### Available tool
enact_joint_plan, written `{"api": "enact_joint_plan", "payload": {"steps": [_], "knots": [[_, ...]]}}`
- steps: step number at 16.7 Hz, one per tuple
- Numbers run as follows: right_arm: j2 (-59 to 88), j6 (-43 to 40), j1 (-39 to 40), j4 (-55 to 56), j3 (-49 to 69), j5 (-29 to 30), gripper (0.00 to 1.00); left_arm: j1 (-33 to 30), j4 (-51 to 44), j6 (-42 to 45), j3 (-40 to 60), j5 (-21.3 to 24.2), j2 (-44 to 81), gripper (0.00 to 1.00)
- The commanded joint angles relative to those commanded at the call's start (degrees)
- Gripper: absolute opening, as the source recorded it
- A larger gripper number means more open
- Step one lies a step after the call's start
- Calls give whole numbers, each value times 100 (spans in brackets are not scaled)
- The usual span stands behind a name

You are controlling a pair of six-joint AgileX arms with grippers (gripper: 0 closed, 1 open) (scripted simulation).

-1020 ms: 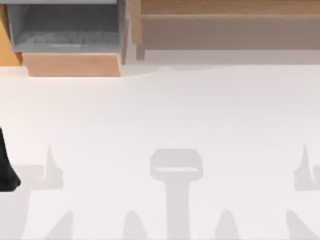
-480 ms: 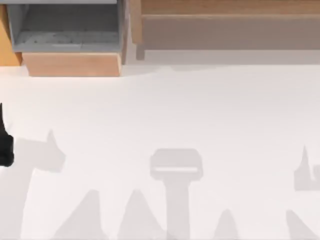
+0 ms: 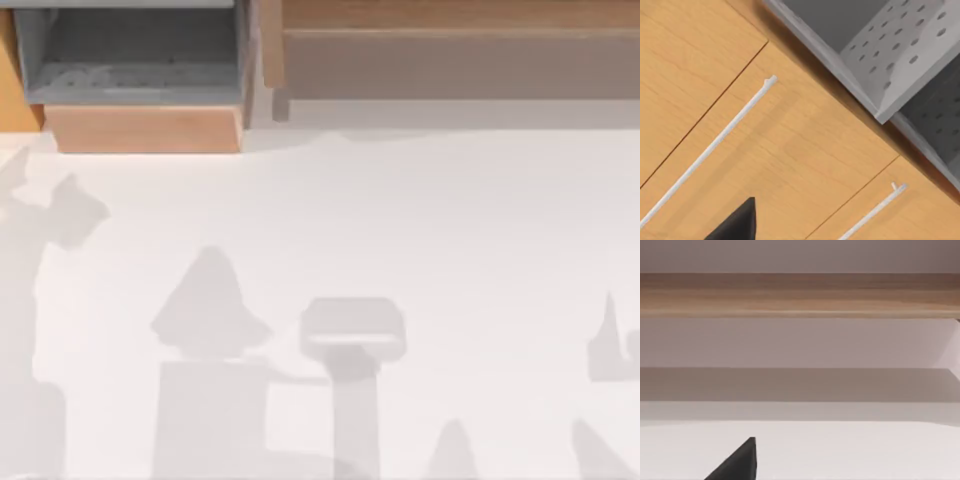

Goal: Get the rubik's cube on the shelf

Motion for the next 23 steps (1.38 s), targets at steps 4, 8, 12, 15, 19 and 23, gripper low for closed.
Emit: {"api": "enact_joint_plan", "payload": {"steps": [4,8,12,15,19,23], "knots": [[0,0,0,0,0,0,100,420,1185,1539,1114,441,2173,100],[0,0,0,0,0,0,100,784,2225,2831,2097,803,4022,100],[0,0,0,0,0,0,100,1050,2977,3728,2811,1040,5333,100],[0,0,0,0,0,0,100,1153,3269,4063,3090,1122,5830,100],[0,0,0,0,0,0,100,1166,3306,4105,3126,1132,5892,100],[0,0,0,0,0,0,100,1129,3257,4102,3192,1102,5914,100]]}}
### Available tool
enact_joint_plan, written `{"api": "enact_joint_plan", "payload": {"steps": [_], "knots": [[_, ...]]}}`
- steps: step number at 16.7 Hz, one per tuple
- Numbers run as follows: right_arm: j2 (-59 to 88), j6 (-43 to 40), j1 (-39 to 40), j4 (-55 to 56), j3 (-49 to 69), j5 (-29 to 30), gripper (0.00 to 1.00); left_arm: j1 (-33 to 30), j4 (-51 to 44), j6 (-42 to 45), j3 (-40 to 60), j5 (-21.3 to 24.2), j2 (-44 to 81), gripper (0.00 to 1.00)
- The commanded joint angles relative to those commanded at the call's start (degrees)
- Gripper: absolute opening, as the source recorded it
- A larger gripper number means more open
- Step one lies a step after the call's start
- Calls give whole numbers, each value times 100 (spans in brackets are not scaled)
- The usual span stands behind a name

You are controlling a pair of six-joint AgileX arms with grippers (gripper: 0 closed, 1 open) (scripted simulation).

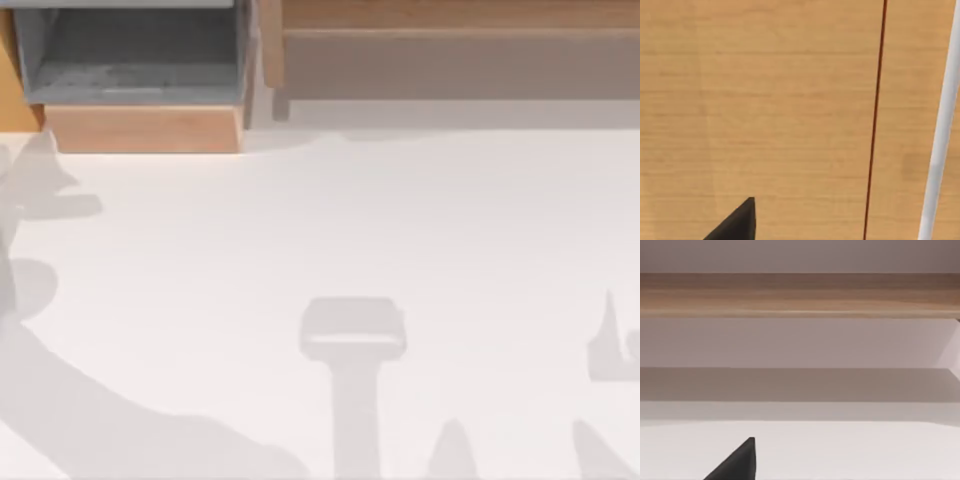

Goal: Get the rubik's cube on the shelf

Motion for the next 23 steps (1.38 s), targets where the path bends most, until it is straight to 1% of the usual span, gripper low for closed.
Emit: {"api": "enact_joint_plan", "payload": {"steps": [5,9,22,23], "knots": [[0,0,0,0,0,0,100,-99,-274,-1,545,-104,263,100],[0,0,0,0,0,0,100,-108,-298,-2,590,-112,285,100],[0,0,0,0,0,0,100,-108,-298,-2,590,-112,285,2],[0,0,0,0,0,0,100,-108,-298,-2,590,-112,285,0]]}}
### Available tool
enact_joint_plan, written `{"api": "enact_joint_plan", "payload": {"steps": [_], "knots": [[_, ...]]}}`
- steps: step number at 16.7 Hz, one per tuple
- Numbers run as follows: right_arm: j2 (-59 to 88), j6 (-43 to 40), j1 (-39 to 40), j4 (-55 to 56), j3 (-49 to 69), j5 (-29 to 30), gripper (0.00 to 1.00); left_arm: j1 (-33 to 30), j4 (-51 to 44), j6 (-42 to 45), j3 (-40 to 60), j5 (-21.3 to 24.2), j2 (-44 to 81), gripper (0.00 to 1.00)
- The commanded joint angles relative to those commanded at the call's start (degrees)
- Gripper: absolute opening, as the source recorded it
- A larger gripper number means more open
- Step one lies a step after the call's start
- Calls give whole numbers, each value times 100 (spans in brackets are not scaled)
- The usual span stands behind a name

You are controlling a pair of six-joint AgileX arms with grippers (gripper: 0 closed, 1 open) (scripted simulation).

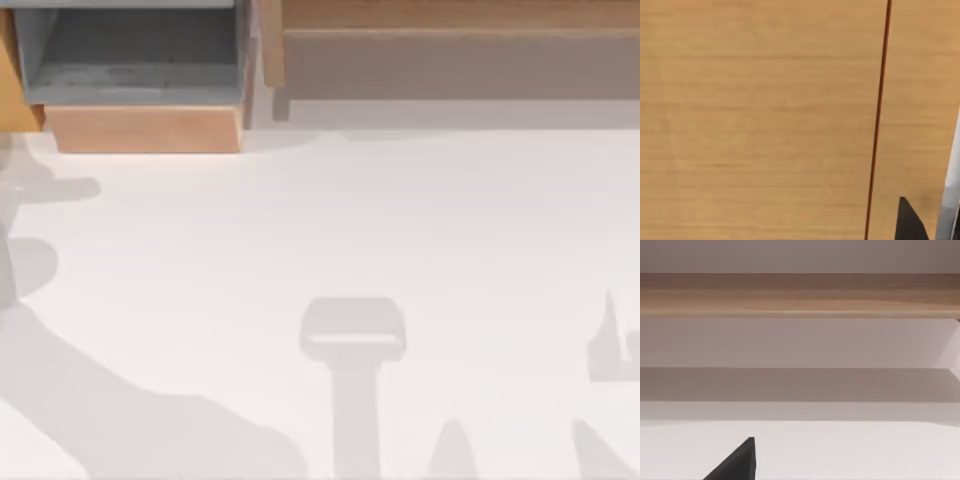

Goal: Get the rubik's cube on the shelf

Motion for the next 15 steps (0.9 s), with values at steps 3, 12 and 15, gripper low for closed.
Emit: {"api": "enact_joint_plan", "payload": {"steps": [3,12,15], "knots": [[0,0,0,0,0,0,100,0,0,0,0,0,0,0],[0,0,0,0,0,0,100,129,172,-42,-435,114,-158,0],[0,0,0,0,0,0,100,293,528,-21,-1163,279,-464,0]]}}
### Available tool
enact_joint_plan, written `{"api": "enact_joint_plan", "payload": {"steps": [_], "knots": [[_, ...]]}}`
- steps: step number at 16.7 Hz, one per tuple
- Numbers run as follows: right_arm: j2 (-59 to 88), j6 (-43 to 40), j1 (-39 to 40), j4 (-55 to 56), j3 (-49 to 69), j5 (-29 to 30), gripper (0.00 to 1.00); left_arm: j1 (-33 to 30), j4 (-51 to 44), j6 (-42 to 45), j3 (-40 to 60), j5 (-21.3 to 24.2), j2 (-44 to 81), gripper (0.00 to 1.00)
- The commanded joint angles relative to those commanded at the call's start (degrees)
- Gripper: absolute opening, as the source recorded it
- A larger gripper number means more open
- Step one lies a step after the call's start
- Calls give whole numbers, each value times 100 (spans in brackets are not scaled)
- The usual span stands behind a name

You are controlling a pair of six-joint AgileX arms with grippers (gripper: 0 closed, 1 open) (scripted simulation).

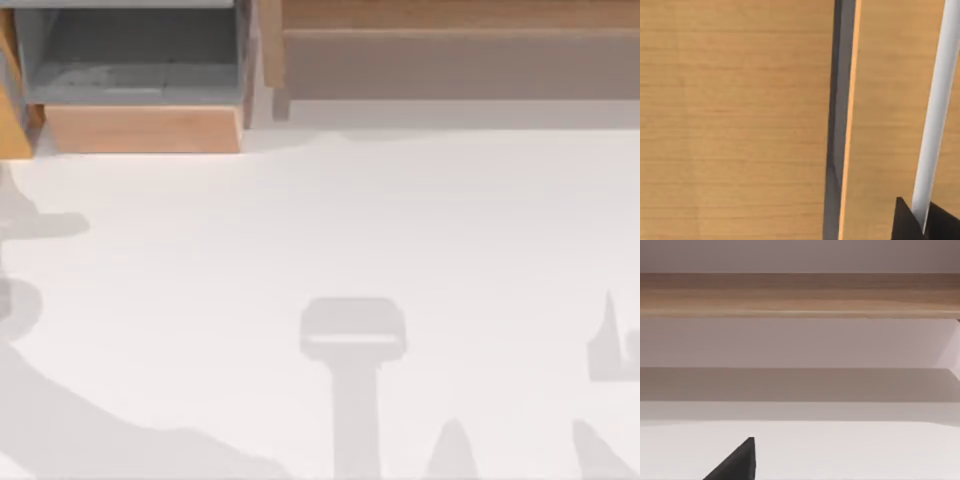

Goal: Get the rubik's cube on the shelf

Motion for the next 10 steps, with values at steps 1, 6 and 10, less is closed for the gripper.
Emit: {"api": "enact_joint_plan", "payload": {"steps": [1,6,10], "knots": [[0,0,0,0,0,0,100,54,111,6,-200,48,-92,0],[0,0,0,0,0,0,100,133,269,11,-433,119,-213,0],[0,0,0,0,0,0,100,231,395,27,-620,173,-301,0]]}}
